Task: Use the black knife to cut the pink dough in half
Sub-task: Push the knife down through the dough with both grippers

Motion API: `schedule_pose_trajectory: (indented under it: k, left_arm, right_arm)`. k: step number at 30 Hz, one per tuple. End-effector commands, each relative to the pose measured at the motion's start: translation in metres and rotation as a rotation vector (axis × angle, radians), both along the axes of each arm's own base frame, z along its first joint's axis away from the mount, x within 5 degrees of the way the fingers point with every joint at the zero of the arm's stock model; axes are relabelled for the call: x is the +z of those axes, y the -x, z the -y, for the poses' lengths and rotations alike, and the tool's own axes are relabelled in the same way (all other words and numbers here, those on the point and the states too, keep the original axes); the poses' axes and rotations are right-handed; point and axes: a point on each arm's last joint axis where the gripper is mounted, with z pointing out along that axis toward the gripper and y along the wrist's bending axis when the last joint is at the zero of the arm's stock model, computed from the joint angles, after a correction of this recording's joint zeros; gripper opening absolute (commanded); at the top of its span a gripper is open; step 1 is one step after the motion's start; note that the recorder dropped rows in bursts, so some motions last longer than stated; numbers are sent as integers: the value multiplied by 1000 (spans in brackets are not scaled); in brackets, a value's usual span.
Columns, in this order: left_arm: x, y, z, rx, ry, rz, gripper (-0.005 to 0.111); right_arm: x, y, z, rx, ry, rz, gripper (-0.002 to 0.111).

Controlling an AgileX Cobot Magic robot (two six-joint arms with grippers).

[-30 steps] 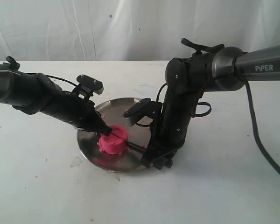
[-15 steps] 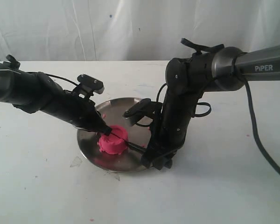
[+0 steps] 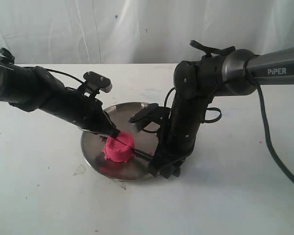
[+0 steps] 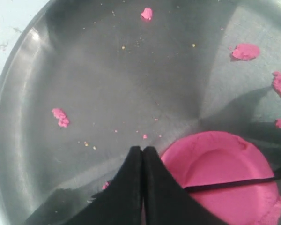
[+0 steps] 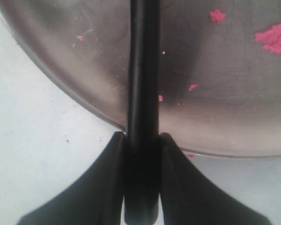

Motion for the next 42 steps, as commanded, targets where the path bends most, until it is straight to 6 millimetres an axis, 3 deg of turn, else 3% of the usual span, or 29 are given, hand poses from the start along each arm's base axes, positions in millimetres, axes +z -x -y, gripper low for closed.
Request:
schedule_pose_trajectory:
  k: [1, 18, 25, 42]
  left_arm:
    - [0, 5, 0, -13, 0, -13, 0]
    - [-7, 5, -5, 24, -33, 7, 0]
    - [-29, 5, -4, 20, -48, -48, 0]
    - [-29, 6, -3, 10, -42, -61, 0]
  right_arm:
    - [-2, 1, 0, -2, 3, -13, 0]
    - [-2, 1, 0, -2, 2, -12, 0]
    - [-2, 1, 0, -7, 2, -12, 0]
    - [-5, 1, -2, -24, -12, -31, 0]
